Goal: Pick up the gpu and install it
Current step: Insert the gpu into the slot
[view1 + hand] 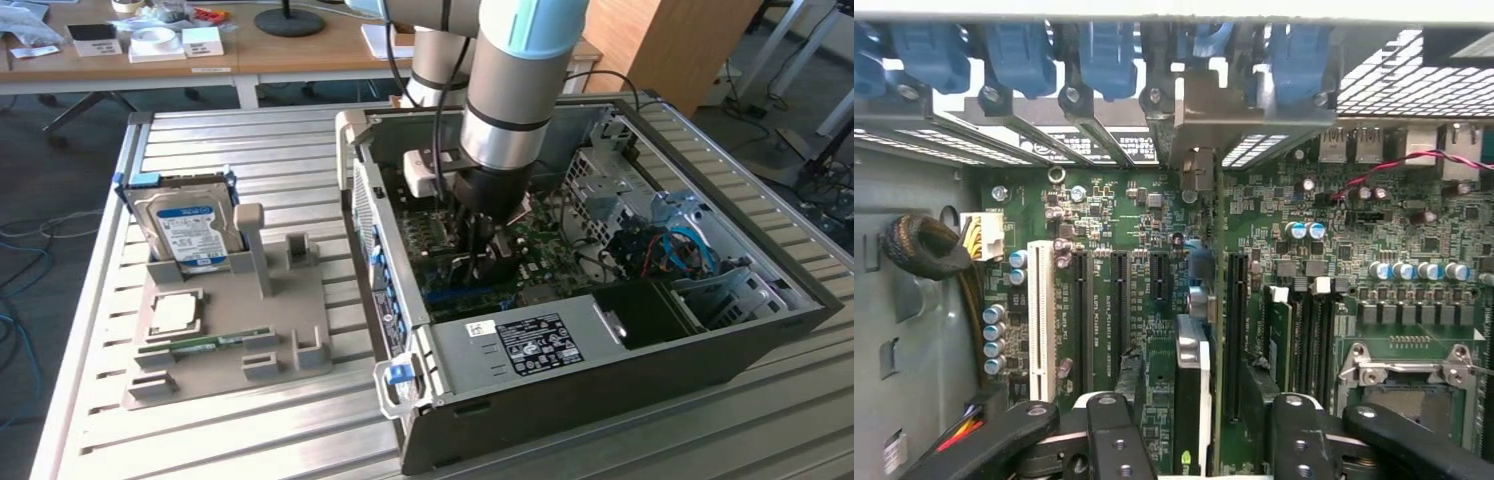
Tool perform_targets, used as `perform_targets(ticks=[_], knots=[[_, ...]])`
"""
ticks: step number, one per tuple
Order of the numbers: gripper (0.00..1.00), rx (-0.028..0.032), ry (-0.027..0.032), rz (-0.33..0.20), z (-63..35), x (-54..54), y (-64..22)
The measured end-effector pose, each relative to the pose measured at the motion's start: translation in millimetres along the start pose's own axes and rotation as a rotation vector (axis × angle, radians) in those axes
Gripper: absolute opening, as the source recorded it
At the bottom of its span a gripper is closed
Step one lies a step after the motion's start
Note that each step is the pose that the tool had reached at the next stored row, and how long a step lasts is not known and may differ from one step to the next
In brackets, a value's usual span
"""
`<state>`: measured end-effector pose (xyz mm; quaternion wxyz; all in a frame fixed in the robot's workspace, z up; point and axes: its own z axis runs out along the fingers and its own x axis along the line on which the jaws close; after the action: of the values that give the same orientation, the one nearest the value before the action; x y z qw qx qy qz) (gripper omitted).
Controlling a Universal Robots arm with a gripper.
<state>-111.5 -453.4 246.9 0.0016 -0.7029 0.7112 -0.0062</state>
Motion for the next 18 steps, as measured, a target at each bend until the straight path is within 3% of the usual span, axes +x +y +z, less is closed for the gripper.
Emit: perform_targets(ticks=[18], knots=[[0.52,0.0007,-0.0001,0.0,-5.9,-0.4,0.5]])
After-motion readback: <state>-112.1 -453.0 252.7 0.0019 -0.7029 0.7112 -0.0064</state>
